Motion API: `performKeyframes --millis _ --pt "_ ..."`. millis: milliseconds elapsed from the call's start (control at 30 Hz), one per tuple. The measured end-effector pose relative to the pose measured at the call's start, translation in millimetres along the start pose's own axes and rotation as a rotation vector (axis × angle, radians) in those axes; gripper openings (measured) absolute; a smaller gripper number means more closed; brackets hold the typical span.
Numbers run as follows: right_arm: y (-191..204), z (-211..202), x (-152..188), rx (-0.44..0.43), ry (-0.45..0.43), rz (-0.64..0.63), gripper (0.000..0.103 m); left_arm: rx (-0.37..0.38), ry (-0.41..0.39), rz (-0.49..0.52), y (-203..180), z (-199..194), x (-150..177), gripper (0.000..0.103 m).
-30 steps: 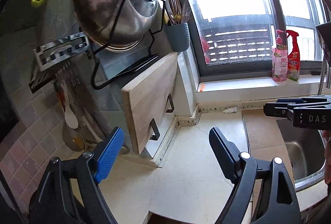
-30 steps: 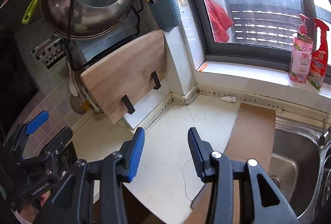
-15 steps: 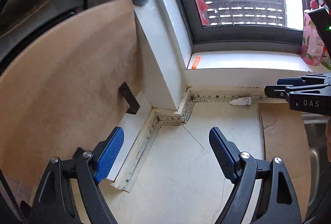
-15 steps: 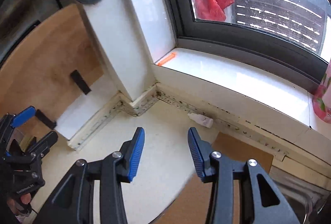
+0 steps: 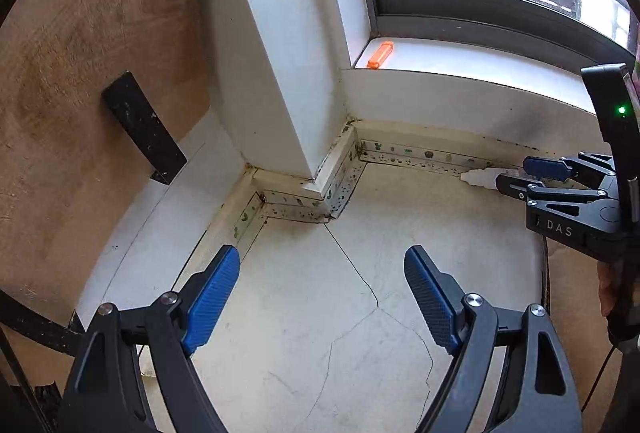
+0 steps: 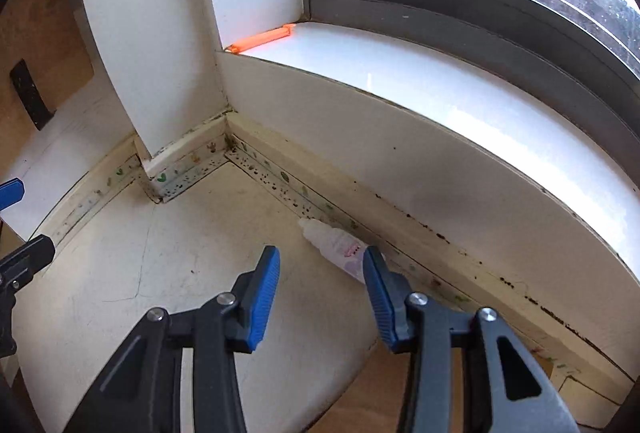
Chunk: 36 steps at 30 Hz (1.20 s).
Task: Collect trash
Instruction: 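Move the right tool toward the small white dropper bottle by the wall, then close the right tool on the white dropper bottle, then carry the white bottle with the right tool down over the trash bin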
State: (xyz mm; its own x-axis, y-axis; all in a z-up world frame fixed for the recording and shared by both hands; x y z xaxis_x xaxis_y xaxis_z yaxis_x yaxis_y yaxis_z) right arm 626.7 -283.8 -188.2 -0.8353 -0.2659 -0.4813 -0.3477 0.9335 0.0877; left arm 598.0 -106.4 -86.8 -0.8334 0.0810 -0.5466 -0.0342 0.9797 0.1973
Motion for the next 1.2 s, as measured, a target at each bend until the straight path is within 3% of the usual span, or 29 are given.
performKeyframes --millis 267,533,700,800,967,1200 --pt "3 28 -6 0.008 0.044 -0.056 0.044 0.024 0.036 -0.039 11 16 2 0.083" --pt "14 35 -15 0.113 0.048 -0.159 0.044 0.022 0.056 -0.034 11 22 7 0.083" --pt "4 50 -13 0.154 0.125 -0.139 0.042 0.023 0.059 -0.042 13 24 8 0.083" --pt "-2 48 -14 0.090 0.138 -0.086 0.024 0.024 0.064 -0.047 14 27 7 0.083" --pt "-1 42 -12 0.079 0.160 -0.058 0.024 0.020 0.075 -0.051 17 28 8 0.083" --pt "18 9 -1 -0.025 0.179 0.020 0.024 0.019 0.073 -0.043 19 17 13 0.083"
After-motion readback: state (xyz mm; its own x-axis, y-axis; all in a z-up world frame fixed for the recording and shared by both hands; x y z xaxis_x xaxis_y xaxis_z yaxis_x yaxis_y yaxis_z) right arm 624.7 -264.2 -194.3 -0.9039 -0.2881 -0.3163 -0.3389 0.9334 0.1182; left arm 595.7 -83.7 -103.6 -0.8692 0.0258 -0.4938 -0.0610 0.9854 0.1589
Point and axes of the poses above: each gripper's, at about its wrist camera, not at the fingertips, and z roughly the way its jaws point, y to its left, x to its underside, the point moved 3 cm from there along z, roughly the way its jaws point, and after that the axes turned 6 degrees about y, right-handed, at the moved point
